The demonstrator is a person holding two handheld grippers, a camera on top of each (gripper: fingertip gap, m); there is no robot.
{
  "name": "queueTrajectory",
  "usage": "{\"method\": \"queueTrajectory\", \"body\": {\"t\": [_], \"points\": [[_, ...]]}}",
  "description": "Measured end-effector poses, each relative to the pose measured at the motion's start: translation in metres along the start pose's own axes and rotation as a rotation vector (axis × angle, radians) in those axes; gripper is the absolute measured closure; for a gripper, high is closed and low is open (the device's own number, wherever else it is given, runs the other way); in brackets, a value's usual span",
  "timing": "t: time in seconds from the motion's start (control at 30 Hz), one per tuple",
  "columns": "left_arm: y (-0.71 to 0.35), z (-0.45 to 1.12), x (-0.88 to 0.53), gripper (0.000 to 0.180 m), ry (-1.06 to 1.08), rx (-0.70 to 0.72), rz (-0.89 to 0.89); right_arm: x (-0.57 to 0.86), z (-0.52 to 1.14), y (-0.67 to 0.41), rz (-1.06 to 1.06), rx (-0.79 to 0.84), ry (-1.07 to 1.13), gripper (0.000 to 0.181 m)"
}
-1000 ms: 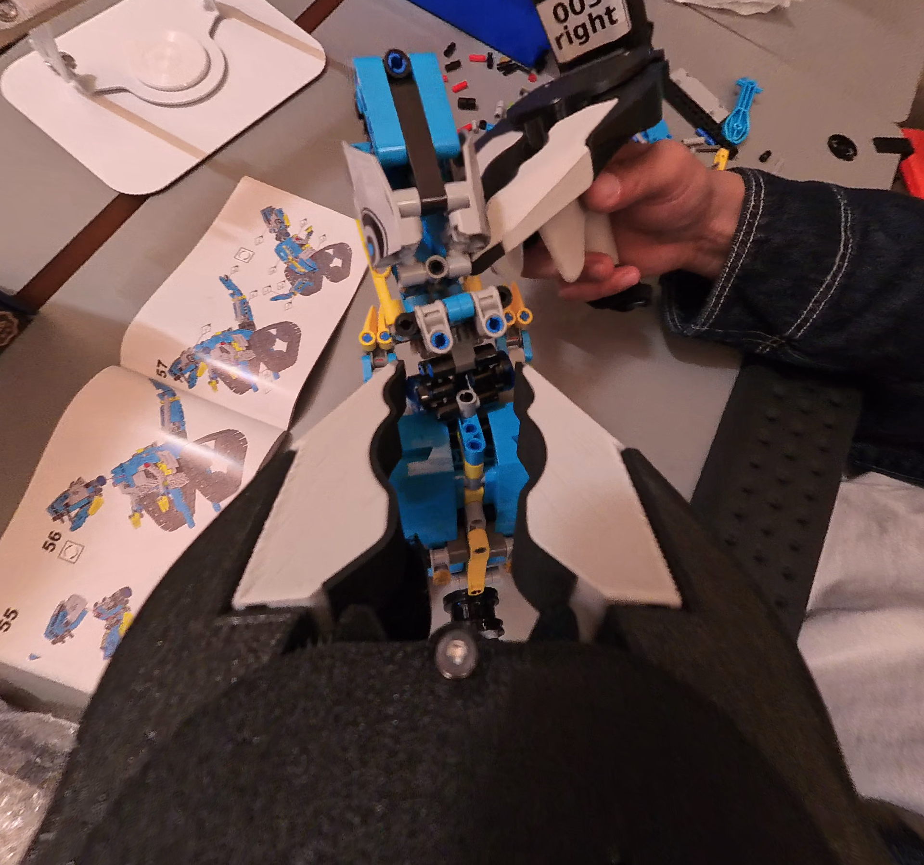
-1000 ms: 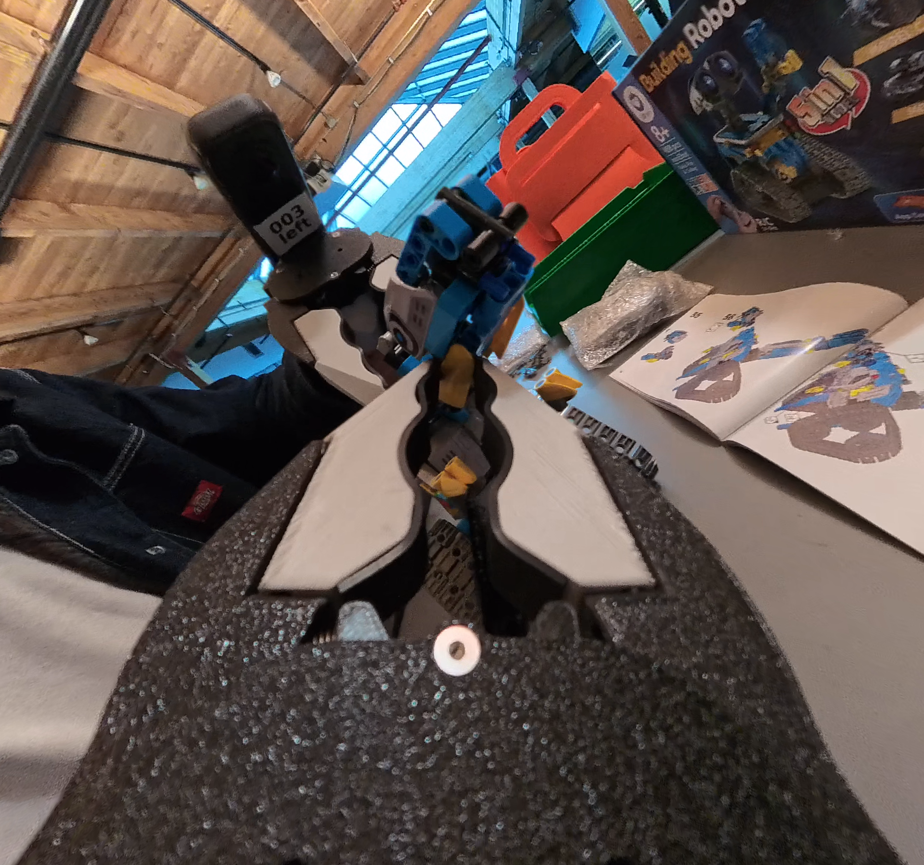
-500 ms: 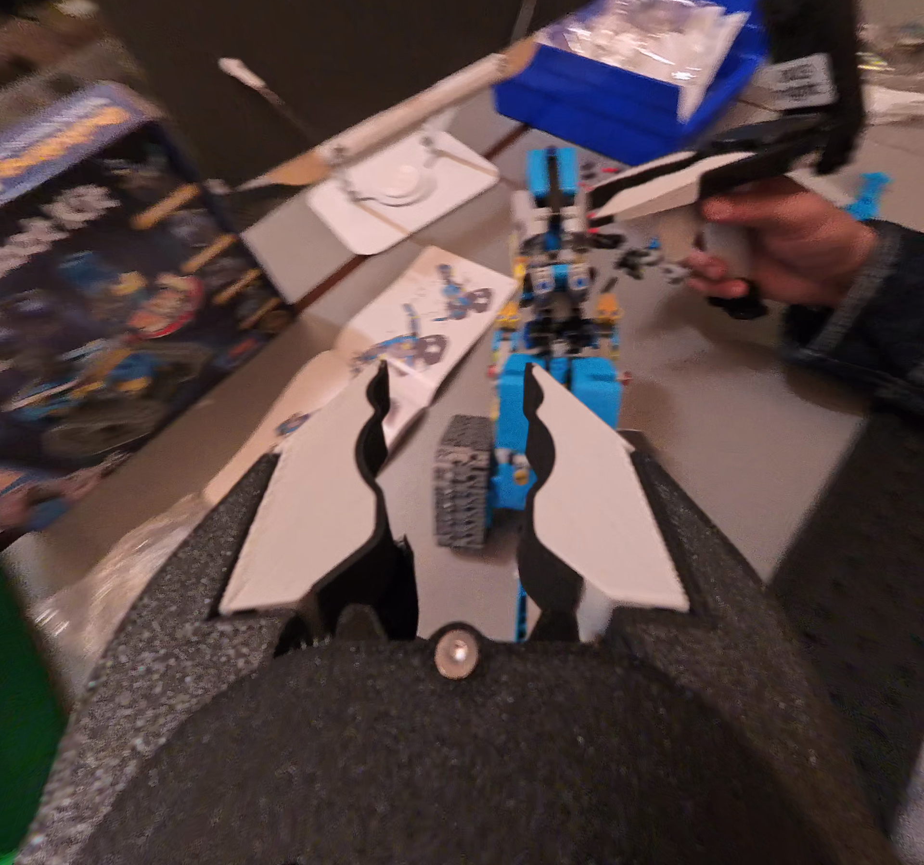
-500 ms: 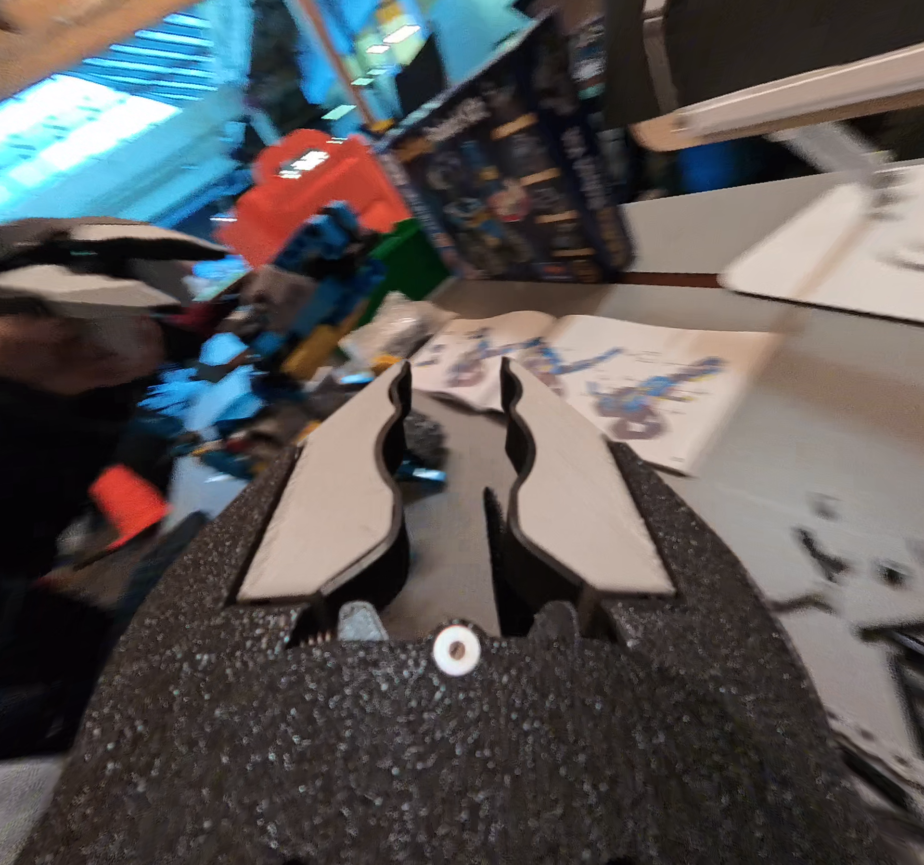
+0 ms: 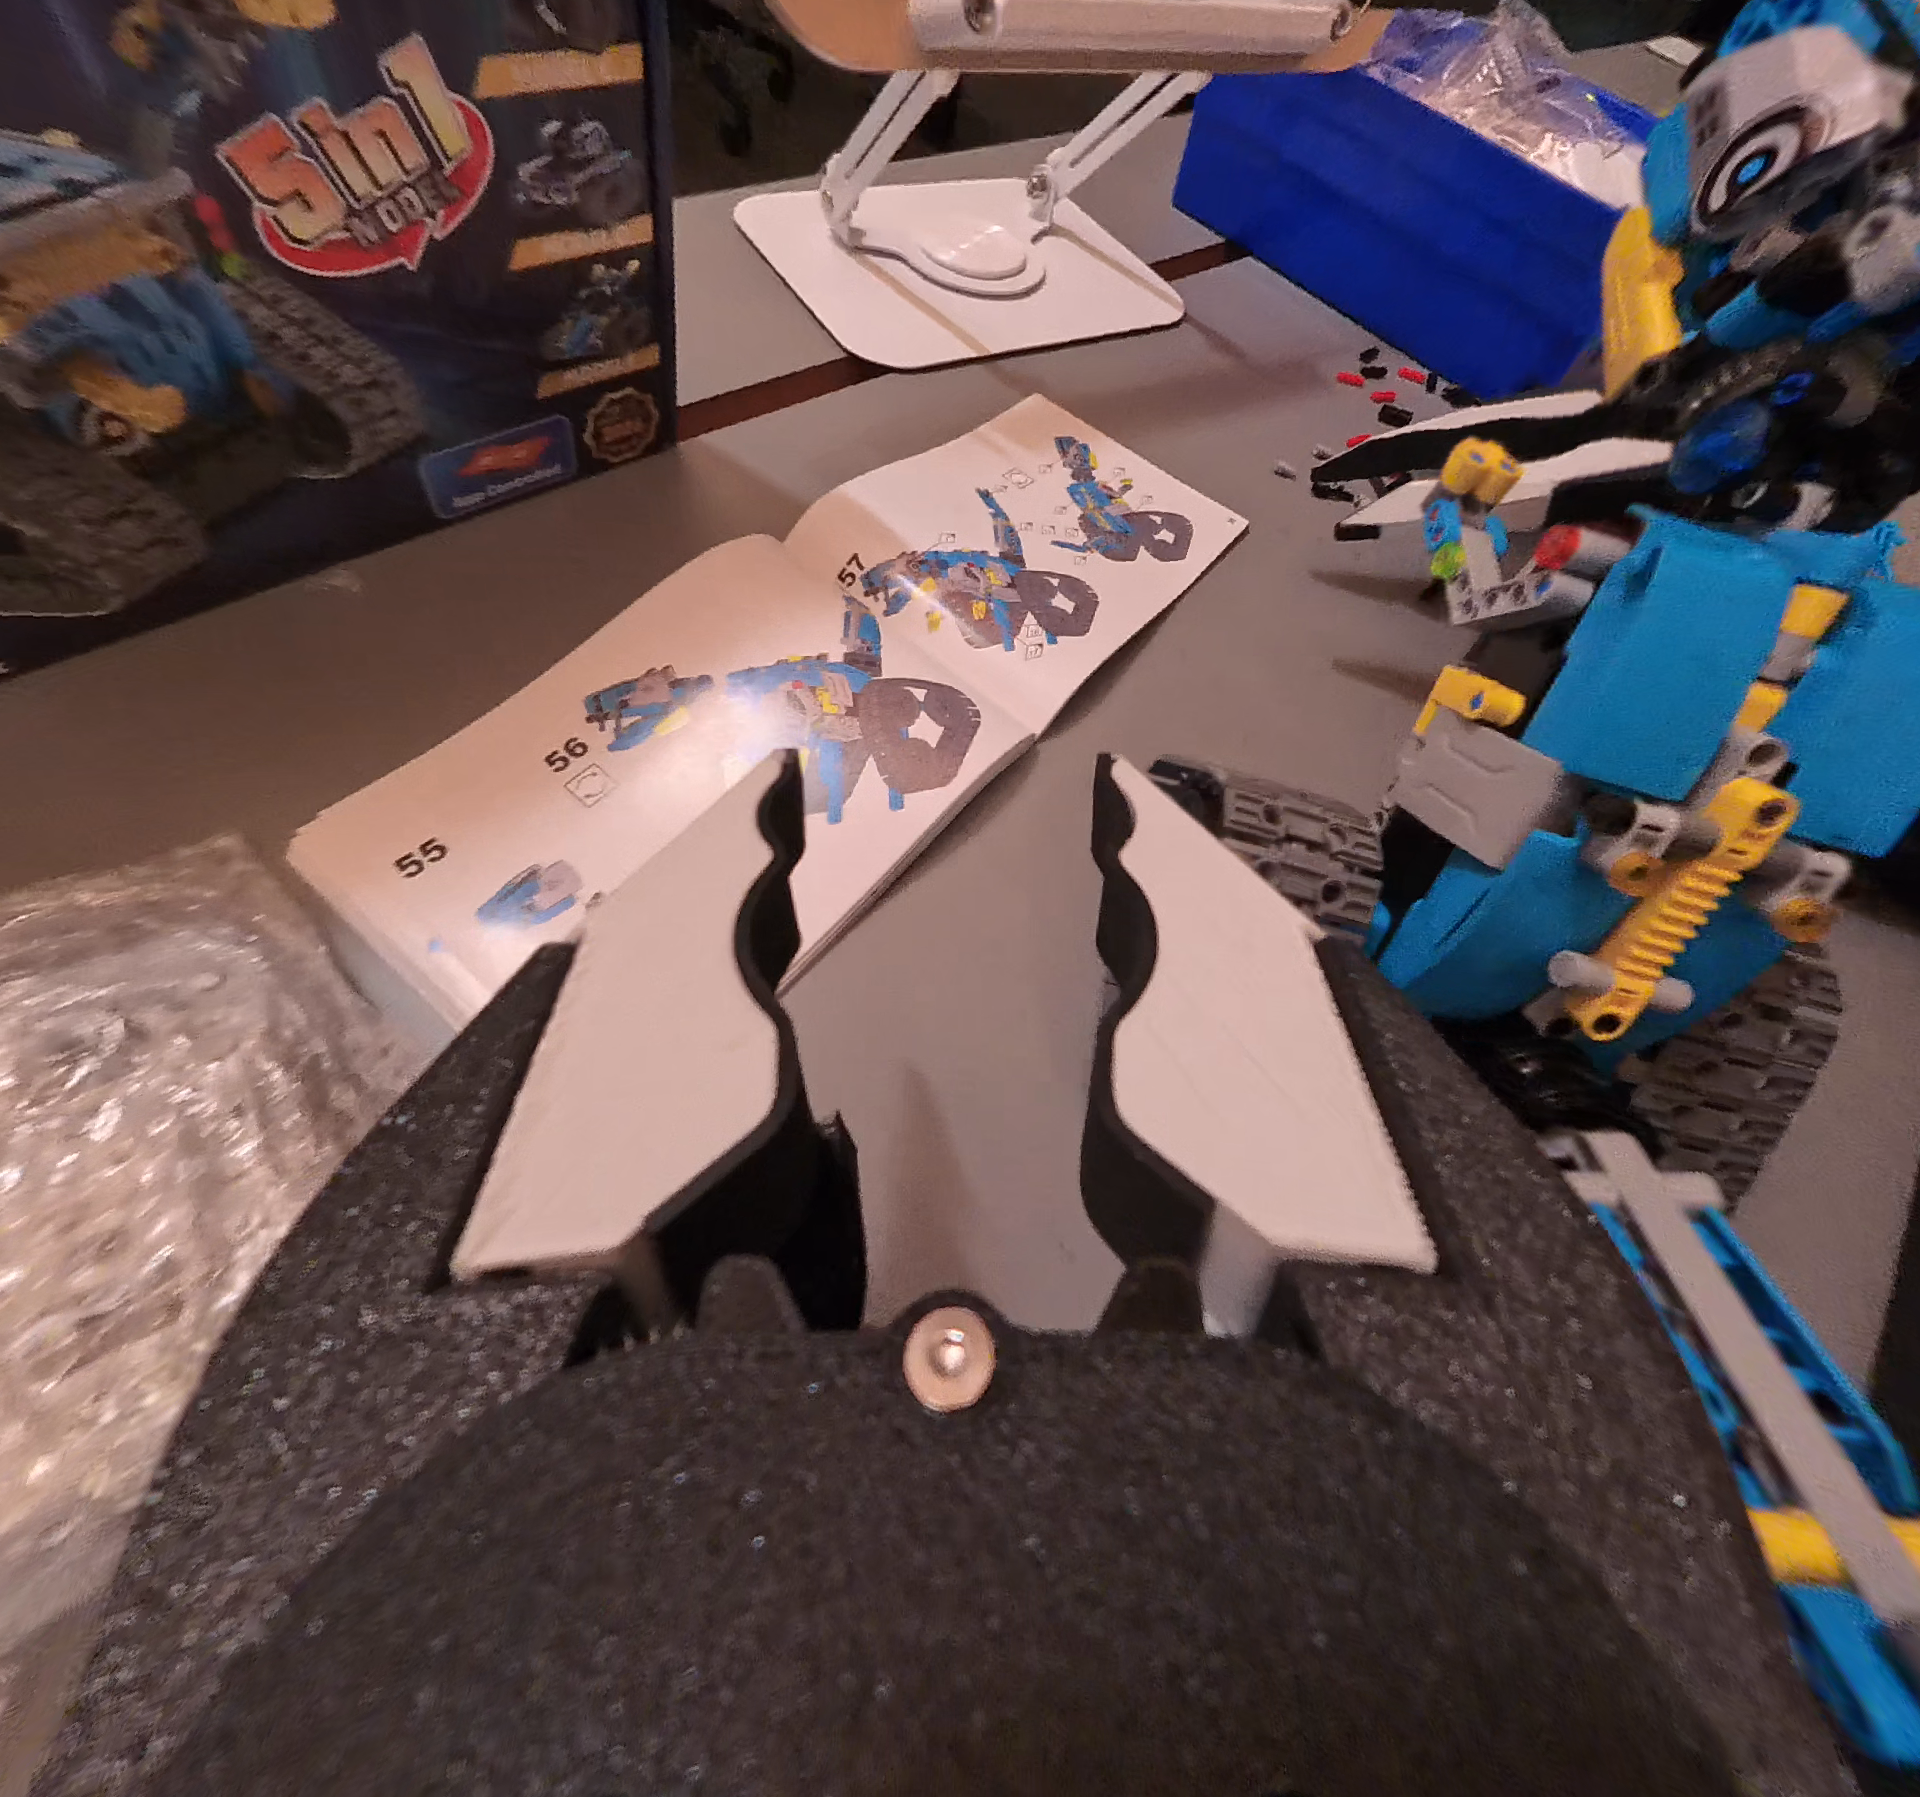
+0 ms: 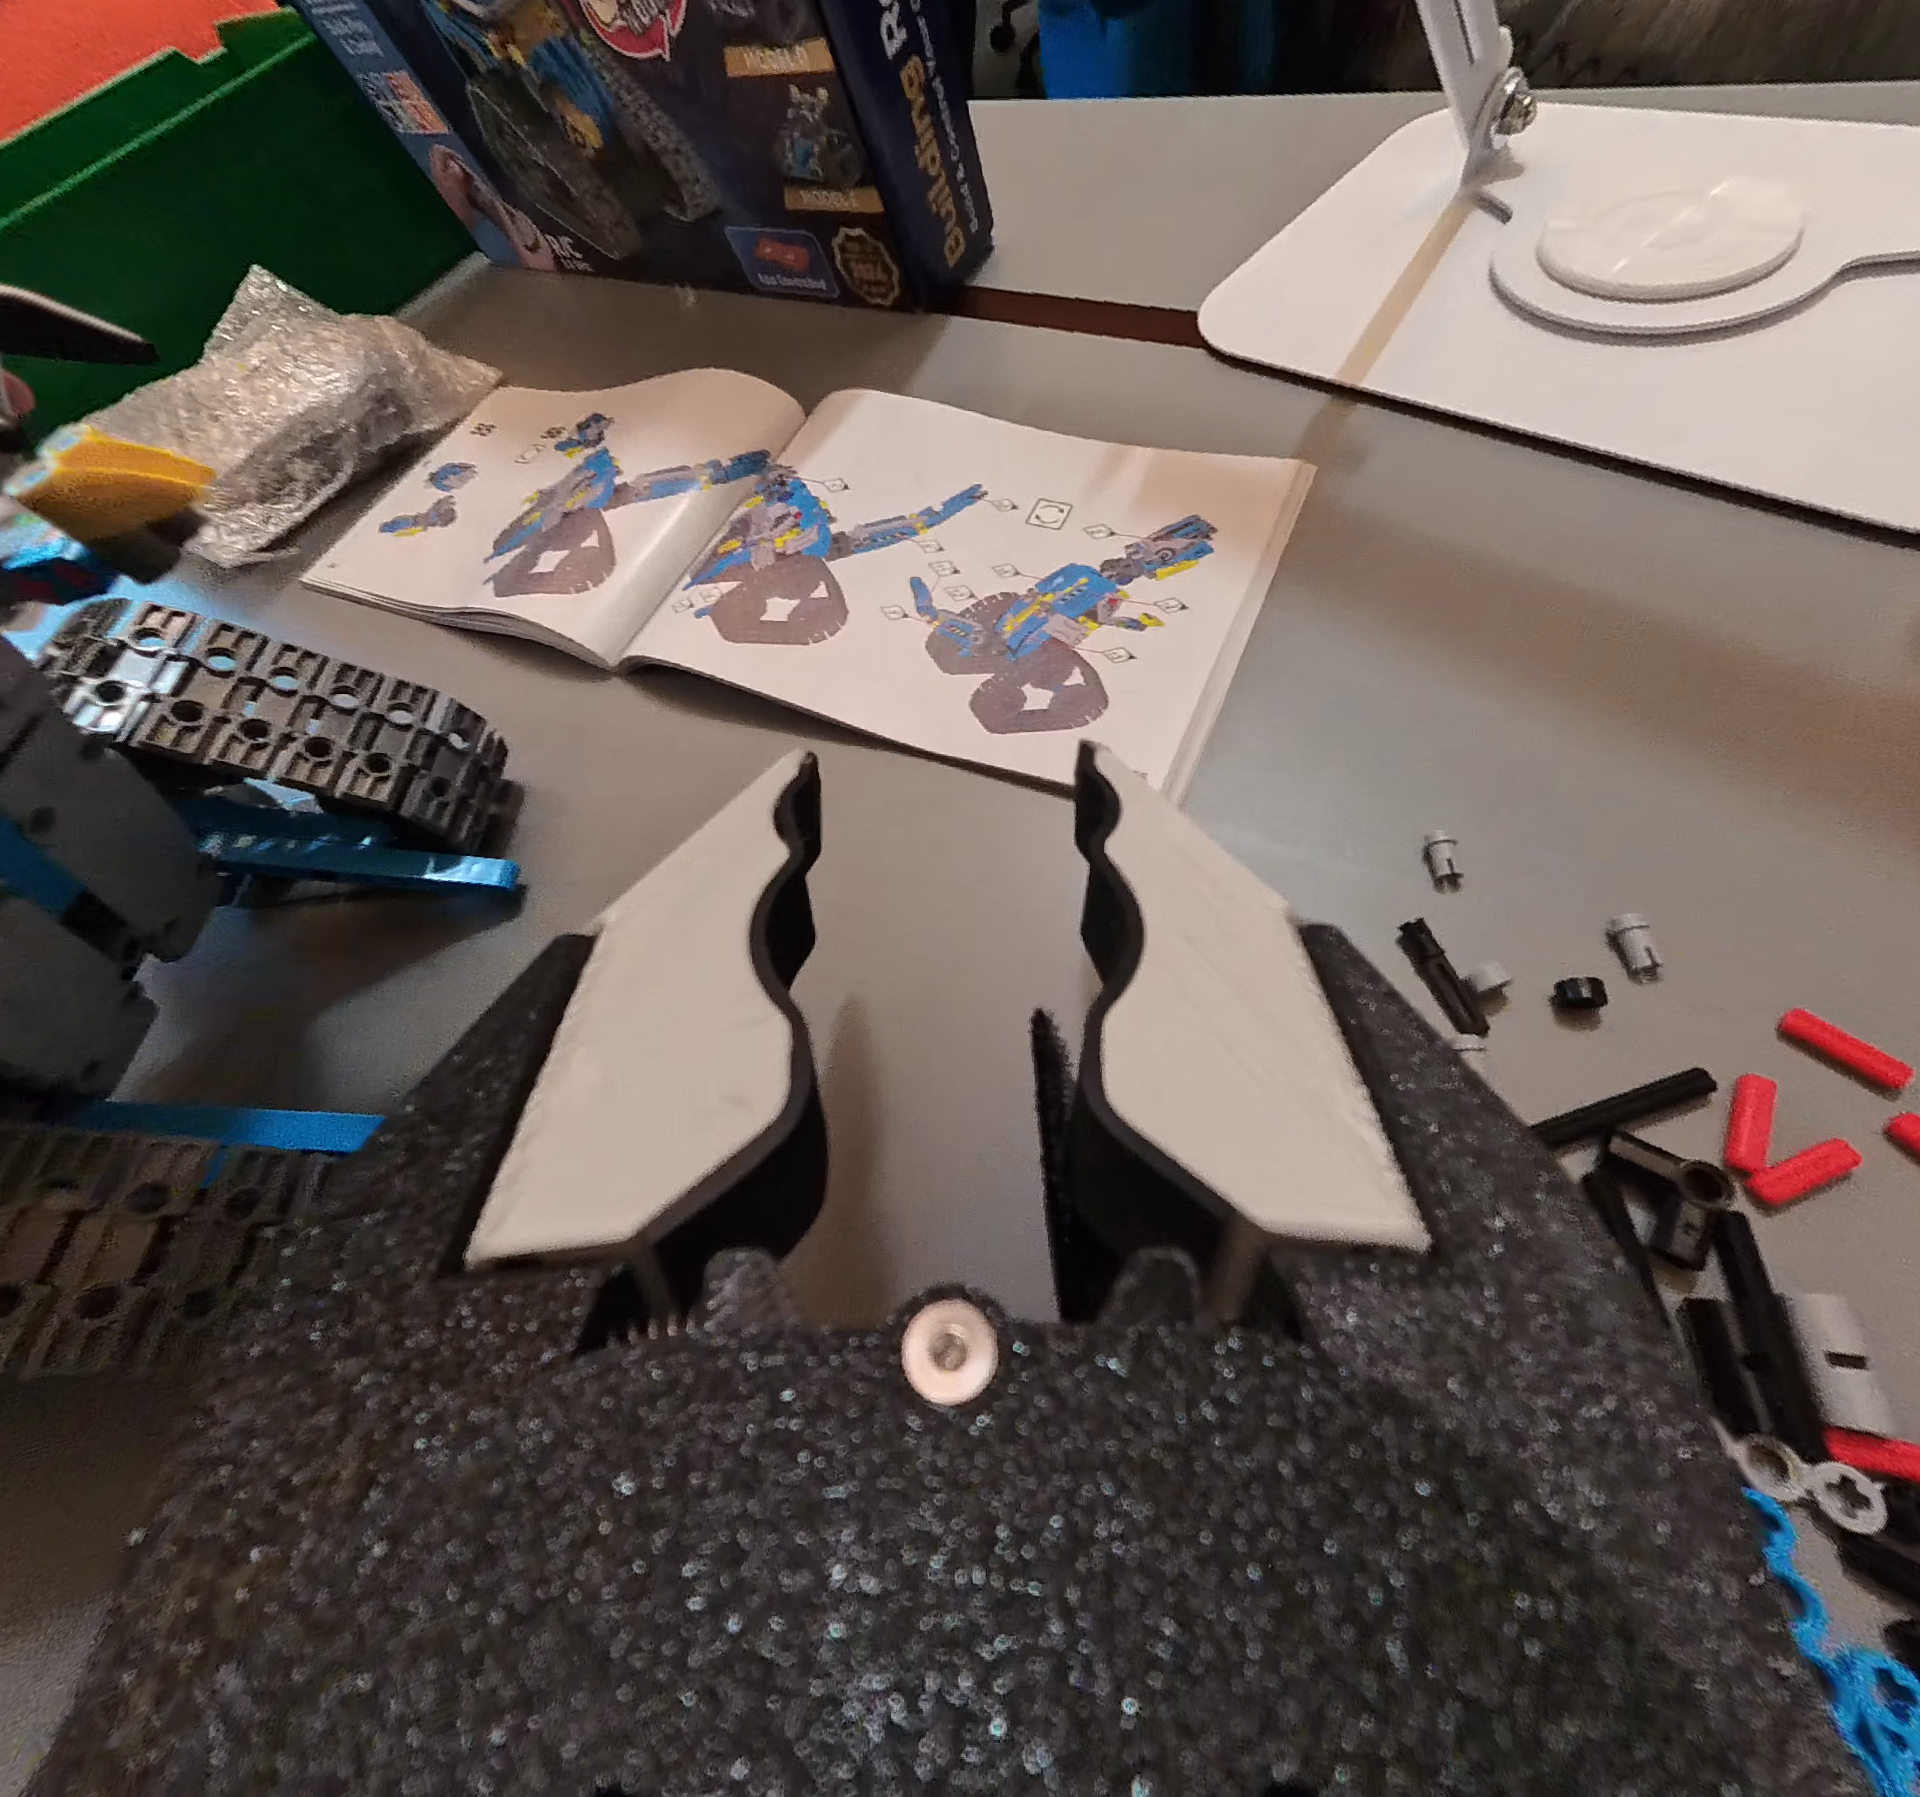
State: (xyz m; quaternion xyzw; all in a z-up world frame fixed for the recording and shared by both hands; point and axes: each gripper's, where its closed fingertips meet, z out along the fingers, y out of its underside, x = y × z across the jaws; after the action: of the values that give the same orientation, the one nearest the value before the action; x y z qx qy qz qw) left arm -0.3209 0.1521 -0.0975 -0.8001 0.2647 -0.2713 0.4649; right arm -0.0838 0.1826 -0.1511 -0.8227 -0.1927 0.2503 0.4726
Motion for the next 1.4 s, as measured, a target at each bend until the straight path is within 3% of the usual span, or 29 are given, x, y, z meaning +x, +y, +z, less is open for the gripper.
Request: {"method": "queueTrajectory", "body": {"t": [0.27, 0.9, 1.4], "points": [[-0.001, 0.003, -0.004, 0.132, 0.072, 0.102, -0.093, 0.004, 0.005, 0.004, 0.025, -0.024, -0.001, 0.13], [0.007, 0.017, -0.007, 0.132, 0.026, 0.057, -0.087, 0.001, 0.008, 0.009, 0.023, -0.056, -0.015, 0.13], [-0.034, -0.093, -0.041, 0.141, -0.322, 0.184, -0.06, -0.001, 0.01, 0.012, -0.053, -0.083, 0.026, 0.129]]}}
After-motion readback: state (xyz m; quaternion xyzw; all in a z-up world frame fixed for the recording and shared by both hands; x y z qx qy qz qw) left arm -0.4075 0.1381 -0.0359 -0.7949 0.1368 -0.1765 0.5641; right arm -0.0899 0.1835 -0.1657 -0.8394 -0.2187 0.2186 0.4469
